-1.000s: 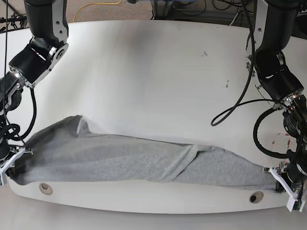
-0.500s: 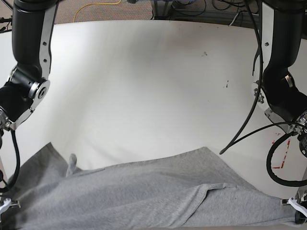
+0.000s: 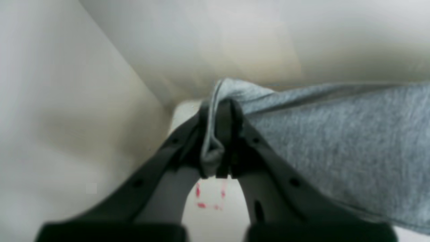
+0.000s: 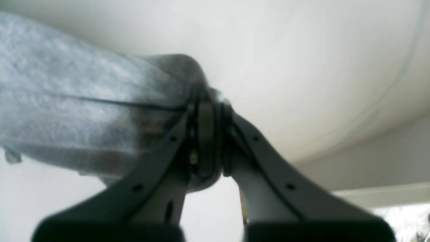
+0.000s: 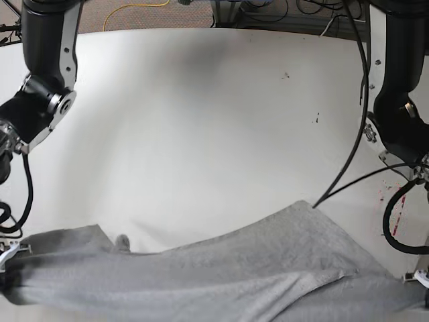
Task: Fold the T-shirt properly
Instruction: 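Swing the held T-shirt back over the table with both grippers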
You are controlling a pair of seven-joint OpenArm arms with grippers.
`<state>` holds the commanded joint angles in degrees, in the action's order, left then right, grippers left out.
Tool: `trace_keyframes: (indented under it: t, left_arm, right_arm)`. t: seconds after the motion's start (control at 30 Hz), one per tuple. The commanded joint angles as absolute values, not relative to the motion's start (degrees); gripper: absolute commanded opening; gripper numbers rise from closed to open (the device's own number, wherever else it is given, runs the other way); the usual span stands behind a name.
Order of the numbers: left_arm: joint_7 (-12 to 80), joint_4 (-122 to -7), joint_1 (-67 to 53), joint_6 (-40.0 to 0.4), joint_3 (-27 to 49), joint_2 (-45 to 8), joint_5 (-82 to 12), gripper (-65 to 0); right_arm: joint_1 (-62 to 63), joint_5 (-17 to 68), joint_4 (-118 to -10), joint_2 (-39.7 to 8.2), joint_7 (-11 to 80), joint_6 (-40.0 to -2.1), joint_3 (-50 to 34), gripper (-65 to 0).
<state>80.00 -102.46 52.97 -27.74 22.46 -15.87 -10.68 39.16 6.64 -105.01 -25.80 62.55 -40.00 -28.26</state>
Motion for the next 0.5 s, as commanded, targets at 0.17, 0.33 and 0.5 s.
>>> trace_keyframes:
  t: [0.17, 0.33, 0.5]
  left_arm:
    - [80.0, -104.1, 45.8, -28.9, 23.5, -15.7, -10.8, -65.0]
    - [80.0, -107.7, 37.5, -31.6, 23.6, -15.6, -10.7, -65.0]
    - [80.0, -110.2, 27.8, -32.2, 23.6, -15.6, -10.7, -65.0]
  right_arm:
    - [28.8, 6.6, -108.5, -21.8, 62.5, -40.0, -33.7, -65.0]
    - [19.9, 6.5, -110.7, -17.4, 62.5, -40.0, -38.1, -65.0]
    - [12.6, 6.5, -111.5, -12.8, 62.5, -40.0, -40.8, -65.0]
